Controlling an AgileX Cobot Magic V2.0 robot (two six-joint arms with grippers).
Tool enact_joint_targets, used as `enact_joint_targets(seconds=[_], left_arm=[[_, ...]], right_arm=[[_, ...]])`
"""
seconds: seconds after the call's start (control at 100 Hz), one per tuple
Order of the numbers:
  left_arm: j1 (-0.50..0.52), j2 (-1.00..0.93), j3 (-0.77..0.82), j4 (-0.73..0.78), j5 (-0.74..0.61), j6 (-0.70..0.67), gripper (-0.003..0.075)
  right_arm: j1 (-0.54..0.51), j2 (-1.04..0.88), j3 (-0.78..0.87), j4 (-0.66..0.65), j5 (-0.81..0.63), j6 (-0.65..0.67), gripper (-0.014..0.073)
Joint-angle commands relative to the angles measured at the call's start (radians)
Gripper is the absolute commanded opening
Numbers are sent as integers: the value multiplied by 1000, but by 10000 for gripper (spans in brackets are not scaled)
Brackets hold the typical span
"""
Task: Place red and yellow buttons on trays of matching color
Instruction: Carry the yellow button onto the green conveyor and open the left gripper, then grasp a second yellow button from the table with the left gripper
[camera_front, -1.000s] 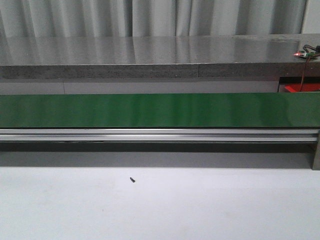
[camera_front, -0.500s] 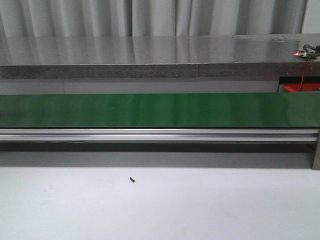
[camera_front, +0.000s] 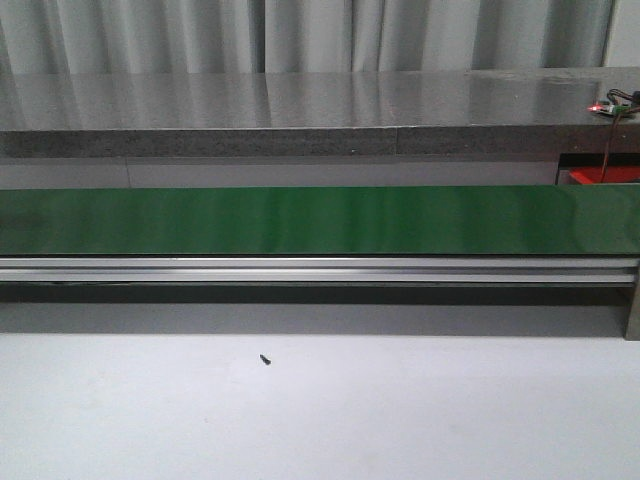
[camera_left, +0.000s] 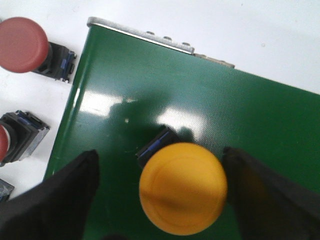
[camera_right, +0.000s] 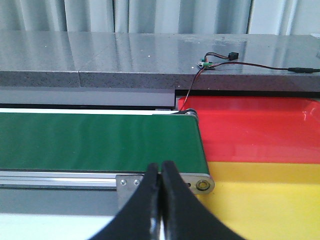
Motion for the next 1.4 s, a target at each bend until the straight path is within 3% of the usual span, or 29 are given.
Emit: enact_joint_targets(seconds=[0.0, 0.33, 0.6, 0.82, 1.09, 1.39], left_arm=[[-6, -54, -54, -21, -5, 3, 625], [-26, -167, -79, -12, 22, 3, 629], [63, -239, -74, 58, 100, -6, 629], [161, -243, 40, 68, 57, -6, 629], [236, -251, 211, 51, -118, -74, 627], [333, -248, 262, 70, -125, -122, 627]], right_arm=[[-2, -19, -18, -8, -76, -1, -69], [-2, -19, -18, -8, -76, -1, -69], [-2, -19, -18, -8, -76, -1, -69], [-2, -19, -18, -8, -76, -1, -69], [-2, -19, -18, -8, -76, -1, -69], [-2, -19, -18, -8, -76, -1, -69]])
